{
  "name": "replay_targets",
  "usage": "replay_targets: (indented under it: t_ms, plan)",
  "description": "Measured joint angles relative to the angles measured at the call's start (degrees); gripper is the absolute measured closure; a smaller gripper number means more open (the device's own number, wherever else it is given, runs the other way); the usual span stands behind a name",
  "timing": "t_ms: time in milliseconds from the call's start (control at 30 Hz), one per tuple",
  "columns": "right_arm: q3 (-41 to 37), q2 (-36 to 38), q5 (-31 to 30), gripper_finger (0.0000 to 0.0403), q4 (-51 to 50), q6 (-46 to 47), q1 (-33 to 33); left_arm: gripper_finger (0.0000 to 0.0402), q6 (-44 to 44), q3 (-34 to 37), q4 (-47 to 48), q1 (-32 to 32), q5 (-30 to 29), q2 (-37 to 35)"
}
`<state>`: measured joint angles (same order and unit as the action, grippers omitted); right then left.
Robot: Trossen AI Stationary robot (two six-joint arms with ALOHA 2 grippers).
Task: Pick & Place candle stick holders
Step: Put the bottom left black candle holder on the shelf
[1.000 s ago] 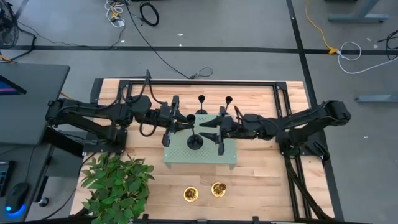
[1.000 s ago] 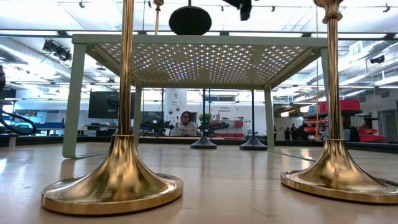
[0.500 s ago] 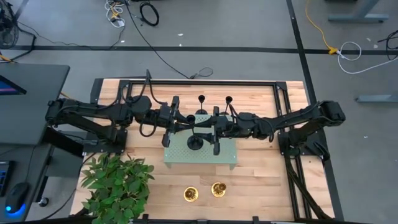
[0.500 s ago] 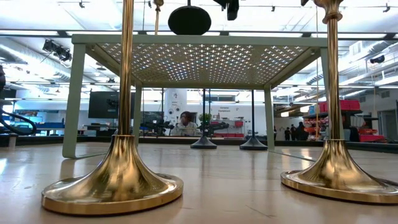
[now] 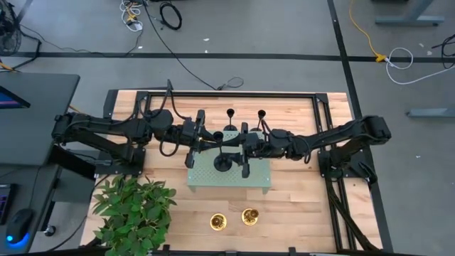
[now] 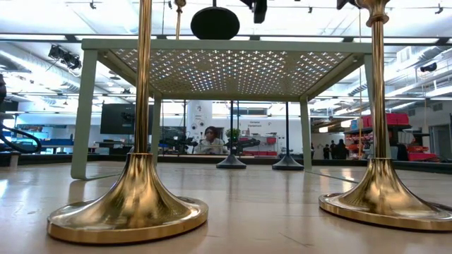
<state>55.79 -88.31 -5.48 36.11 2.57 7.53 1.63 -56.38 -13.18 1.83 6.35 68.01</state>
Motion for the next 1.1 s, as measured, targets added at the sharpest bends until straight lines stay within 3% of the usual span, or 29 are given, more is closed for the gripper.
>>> replay_targets:
  t_ms: [333, 667, 1100]
  plan:
    - [0.0, -0.6, 0.1, 0.0256, 1.9, 0.0, 0.0, 0.0363, 0.1, 0.0, 0.4, 0.0, 0.0, 0.0]
    - [0.0, -0.6, 0.6, 0.0391, 1.6, -0.6, 0.0, 0.0363, 0.1, 0.0, 0.5, 0.0, 0.0, 0.0]
    - [0.0, -0.6, 0.6, 0.0400, 1.6, -1.3, 0.0, 0.0353, 0.1, 0.0, 0.5, 0.0, 1.2, 0.0]
